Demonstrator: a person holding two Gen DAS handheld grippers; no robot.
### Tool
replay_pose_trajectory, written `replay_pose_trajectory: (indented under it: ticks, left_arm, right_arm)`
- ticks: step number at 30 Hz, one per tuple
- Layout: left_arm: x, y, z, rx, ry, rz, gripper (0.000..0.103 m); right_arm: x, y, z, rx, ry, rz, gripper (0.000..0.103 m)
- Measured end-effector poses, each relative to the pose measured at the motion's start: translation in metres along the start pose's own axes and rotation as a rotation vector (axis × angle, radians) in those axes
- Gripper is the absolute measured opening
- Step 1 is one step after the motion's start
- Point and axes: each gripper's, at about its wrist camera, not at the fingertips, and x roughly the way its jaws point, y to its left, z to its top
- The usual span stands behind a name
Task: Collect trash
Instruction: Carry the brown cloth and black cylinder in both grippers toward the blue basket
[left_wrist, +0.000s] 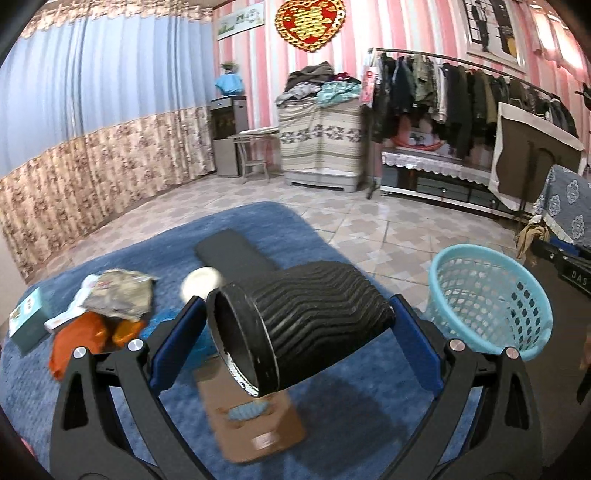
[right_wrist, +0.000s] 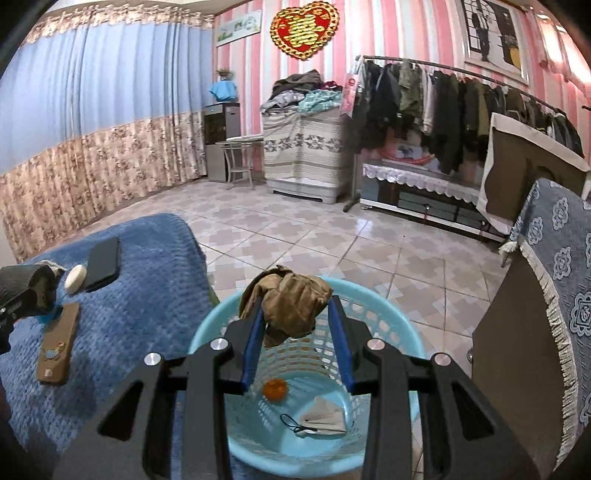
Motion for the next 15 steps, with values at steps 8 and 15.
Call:
replay_pose_trajectory:
  ticks: [8, 15]
  left_arm:
    - [0.023, -0.044, 0.013, 0.02, -0.018, -0.069, 0.09]
    - [0.05, -0.084, 0.016, 0.092, 0.017, -0.114, 0.064]
  right_arm:
    - [0.007, -0.034, -0.004, 0.055, 0.003, -0.042, 0.035]
    - [0.017, -0.057, -0.012, 0.129, 0.023, -0.038, 0.035]
